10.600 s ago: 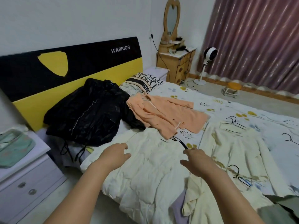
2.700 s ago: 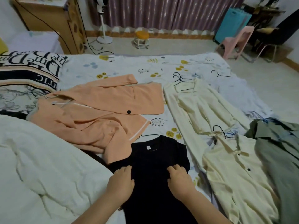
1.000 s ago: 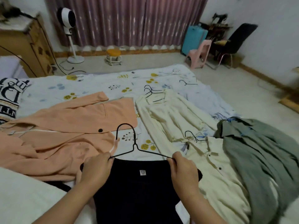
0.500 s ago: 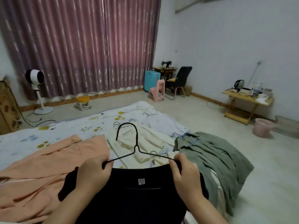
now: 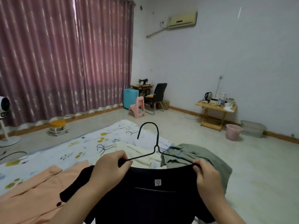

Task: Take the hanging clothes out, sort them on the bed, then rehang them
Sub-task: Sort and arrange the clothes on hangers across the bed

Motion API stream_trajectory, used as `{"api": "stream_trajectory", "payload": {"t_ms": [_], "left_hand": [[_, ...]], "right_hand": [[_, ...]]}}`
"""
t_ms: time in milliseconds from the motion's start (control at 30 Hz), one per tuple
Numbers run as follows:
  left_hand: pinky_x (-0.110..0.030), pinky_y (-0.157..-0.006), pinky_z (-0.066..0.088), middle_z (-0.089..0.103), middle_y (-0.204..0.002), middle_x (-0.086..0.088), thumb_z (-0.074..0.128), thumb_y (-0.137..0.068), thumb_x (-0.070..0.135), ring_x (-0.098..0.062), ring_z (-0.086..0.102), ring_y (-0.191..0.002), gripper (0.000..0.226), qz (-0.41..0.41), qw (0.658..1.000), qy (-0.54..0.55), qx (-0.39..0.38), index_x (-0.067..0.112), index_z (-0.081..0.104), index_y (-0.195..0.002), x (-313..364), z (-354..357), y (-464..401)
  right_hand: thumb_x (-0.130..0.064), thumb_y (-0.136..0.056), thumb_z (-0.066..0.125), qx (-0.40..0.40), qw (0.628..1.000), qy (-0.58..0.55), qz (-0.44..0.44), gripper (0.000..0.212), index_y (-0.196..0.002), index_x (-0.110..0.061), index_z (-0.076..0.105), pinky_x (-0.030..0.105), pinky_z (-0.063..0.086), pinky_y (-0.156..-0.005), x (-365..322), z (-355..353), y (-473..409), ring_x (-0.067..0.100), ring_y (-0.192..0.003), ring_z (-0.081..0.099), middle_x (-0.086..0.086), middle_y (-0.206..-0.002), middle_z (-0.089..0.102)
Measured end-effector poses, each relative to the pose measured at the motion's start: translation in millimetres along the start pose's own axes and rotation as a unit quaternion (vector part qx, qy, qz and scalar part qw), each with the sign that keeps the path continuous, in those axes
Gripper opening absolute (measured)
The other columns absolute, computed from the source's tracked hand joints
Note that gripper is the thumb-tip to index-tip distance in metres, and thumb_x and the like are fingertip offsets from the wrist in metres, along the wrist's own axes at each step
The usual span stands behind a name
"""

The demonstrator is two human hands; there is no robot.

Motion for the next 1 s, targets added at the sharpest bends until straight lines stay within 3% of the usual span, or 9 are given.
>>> {"api": "stream_trajectory", "payload": {"t_ms": [133,233,333,400,500,600,767,867,1000], "left_hand": [[-0.023,-0.065,0.039,0.059,-0.068,0.011,0.037,-0.083,0.061,-0.005,0.053,-0.070,0.041,0.076,0.996,0.015,-0.044,0.027,0.057,-0.072,10.9,-1.1,-15.3],[-0.016,-0.060,0.033,0.053,-0.064,0.014,0.017,-0.079,0.061,-0.006,0.050,-0.066,0.044,0.109,0.992,-0.006,-0.065,0.031,0.047,-0.069,17.8,3.2,-27.8],[-0.022,-0.062,0.034,0.051,-0.069,0.015,0.033,-0.095,0.042,-0.012,0.050,-0.073,0.024,0.117,0.987,-0.054,-0.095,0.036,0.041,-0.073,28.9,18.6,-43.4],[-0.027,-0.065,0.037,0.055,-0.072,0.011,0.041,-0.096,0.034,-0.014,0.052,-0.075,0.026,0.112,0.987,-0.067,-0.092,0.038,0.037,-0.070,41.3,30.8,-52.6],[-0.027,-0.062,0.038,0.059,-0.071,0.008,0.047,-0.094,0.032,-0.015,0.054,-0.071,0.023,0.116,0.990,-0.049,-0.066,0.036,0.040,-0.072,71.0,52.6,-62.2],[-0.027,-0.059,0.038,0.057,-0.063,0.007,0.053,-0.092,0.026,-0.015,0.052,-0.063,0.022,0.119,0.992,-0.009,-0.033,0.032,0.045,-0.072,109.7,80.0,-72.3],[-0.025,-0.051,0.035,0.056,-0.058,0.006,0.062,-0.086,0.017,-0.017,0.049,-0.055,0.022,0.111,0.993,0.027,0.019,0.025,0.052,-0.069,180.2,132.7,-98.8],[-0.025,-0.049,0.032,0.057,-0.057,0.000,0.065,-0.084,0.012,-0.021,0.046,-0.053,0.014,0.107,0.992,0.033,0.058,0.013,0.060,-0.070,224.6,163.7,-111.4],[-0.018,-0.050,0.029,0.063,-0.061,-0.007,0.065,-0.083,0.010,-0.019,0.043,-0.053,0.011,0.097,0.991,0.040,0.083,0.007,0.064,-0.073,270.1,204.4,-127.7]], "right_hand": [[-0.005,-0.085,0.050,0.080,0.997,0.006,0.015,0.014,-0.078,-0.008,0.062,0.017,0.033,-0.057,1.3,-25.9,0.7,0.015,-0.068,0.050,-0.003,-0.071,0.056],[-0.009,-0.083,0.046,0.110,0.994,0.015,0.019,0.013,-0.077,-0.013,0.057,0.018,0.031,-0.056,6.0,-46.2,-5.9,0.021,-0.068,0.053,-0.003,-0.070,0.054],[-0.007,-0.085,0.048,0.113,0.993,0.030,0.026,0.014,-0.076,-0.012,0.058,0.012,0.036,-0.060,15.9,-64.1,-18.0,0.018,-0.066,0.050,-0.003,-0.068,0.053],[0.004,-0.087,0.052,0.107,0.993,0.042,0.037,0.015,-0.078,-0.005,0.060,0.009,0.036,-0.062,29.5,-75.5,-27.3,0.019,-0.067,0.050,-0.003,-0.069,0.053],[-0.001,-0.089,0.049,0.112,0.991,0.048,0.048,0.016,-0.079,-0.010,0.057,0.019,0.036,-0.062,54.8,-97.6,-41.3,0.021,-0.070,0.052,-0.006,-0.069,0.053],[-0.001,-0.090,0.049,0.123,0.990,0.050,0.054,0.020,-0.078,-0.017,0.052,0.037,0.041,-0.073,84.4,-127.6,-57.9,0.022,-0.072,0.054,-0.014,-0.069,0.052],[-0.006,-0.092,0.050,0.123,0.990,0.054,0.048,0.019,-0.083,-0.022,0.055,0.046,0.043,-0.086,139.0,-183.9,-93.3,0.015,-0.078,0.057,-0.018,-0.075,0.056],[-0.014,-0.093,0.045,0.132,0.990,0.035,0.046,0.020,-0.090,-0.022,0.063,0.048,0.044,-0.089,176.8,-218.8,-116.0,0.012,-0.084,0.061,-0.017,-0.082,0.063],[-0.013,-0.079,0.034,0.109,0.992,0.009,0.055,0.043,-0.104,-0.020,0.069,0.038,0.045,-0.097,222.4,-258.3,-148.1,0.011,-0.099,0.061,-0.013,-0.097,0.067]]}}
Point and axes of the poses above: each hand's wrist, its own y-axis away from the middle knuckle, its own z-axis out of the palm, x = y × z, the point moved 7 cm from there along -y, towards the middle knuckle
